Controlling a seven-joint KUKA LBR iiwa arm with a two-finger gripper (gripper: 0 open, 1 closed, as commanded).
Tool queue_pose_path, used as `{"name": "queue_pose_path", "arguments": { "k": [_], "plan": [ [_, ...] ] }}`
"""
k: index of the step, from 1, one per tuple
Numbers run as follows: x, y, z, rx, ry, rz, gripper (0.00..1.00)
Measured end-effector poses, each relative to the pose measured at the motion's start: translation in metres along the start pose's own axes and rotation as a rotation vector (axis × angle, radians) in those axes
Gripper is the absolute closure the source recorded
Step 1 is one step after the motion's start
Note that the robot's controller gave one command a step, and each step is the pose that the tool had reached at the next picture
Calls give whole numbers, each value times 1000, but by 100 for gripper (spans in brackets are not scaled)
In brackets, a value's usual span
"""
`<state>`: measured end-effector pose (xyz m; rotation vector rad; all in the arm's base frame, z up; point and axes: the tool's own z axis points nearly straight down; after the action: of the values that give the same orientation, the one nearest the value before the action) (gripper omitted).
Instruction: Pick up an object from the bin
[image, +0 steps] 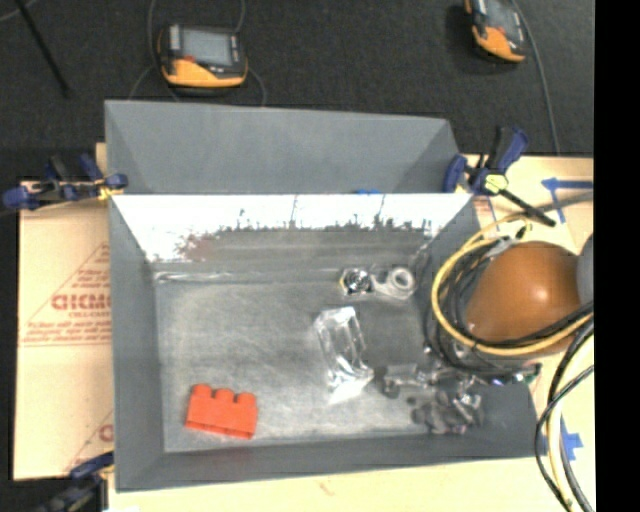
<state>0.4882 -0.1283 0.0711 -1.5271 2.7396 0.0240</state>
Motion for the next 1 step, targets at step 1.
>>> {"name": "queue_pose_path", "arguments": {
  "k": [1],
  "plan": [
    [8,-6,-1,13,6,6,100]
  ]
}}
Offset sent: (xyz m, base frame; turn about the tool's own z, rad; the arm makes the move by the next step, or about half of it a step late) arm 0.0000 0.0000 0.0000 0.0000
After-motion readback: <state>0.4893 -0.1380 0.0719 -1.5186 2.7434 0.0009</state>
